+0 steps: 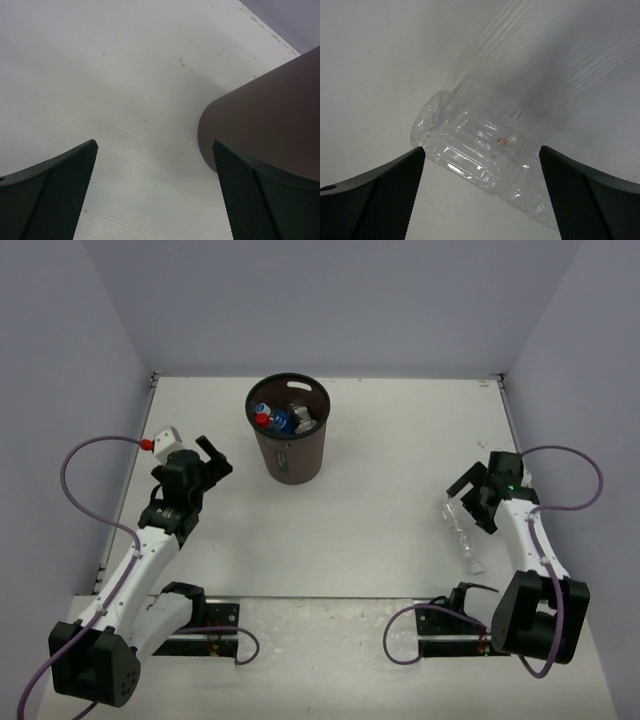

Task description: Put the plastic bottles in the bin

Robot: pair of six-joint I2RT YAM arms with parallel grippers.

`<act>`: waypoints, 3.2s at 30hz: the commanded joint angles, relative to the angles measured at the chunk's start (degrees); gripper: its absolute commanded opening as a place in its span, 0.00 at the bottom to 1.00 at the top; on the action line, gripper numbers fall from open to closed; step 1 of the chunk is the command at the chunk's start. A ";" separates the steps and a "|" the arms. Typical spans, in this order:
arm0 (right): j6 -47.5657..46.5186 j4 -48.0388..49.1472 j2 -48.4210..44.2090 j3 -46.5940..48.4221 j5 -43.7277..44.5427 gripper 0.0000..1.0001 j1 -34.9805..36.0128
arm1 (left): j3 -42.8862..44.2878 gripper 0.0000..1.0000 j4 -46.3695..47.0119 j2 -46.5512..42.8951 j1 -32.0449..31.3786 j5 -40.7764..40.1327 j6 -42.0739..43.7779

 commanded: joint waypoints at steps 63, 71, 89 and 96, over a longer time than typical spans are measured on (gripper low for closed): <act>-31.57 -5.10 8.36 29.71 -13.55 0.03 16.67 | -1.42 1.00 0.21 -4.20 0.48 -4.32 0.44; -25.26 31.10 -6.49 34.63 -28.55 0.05 28.96 | -1.11 1.00 -0.34 -6.00 0.52 -1.28 0.40; -31.80 57.39 38.23 70.23 -15.94 0.07 48.98 | -1.86 1.00 -1.13 -7.51 0.48 0.46 0.93; -35.92 60.59 44.16 66.91 -9.89 0.07 50.14 | -2.01 1.00 -0.96 -7.82 0.48 0.19 1.14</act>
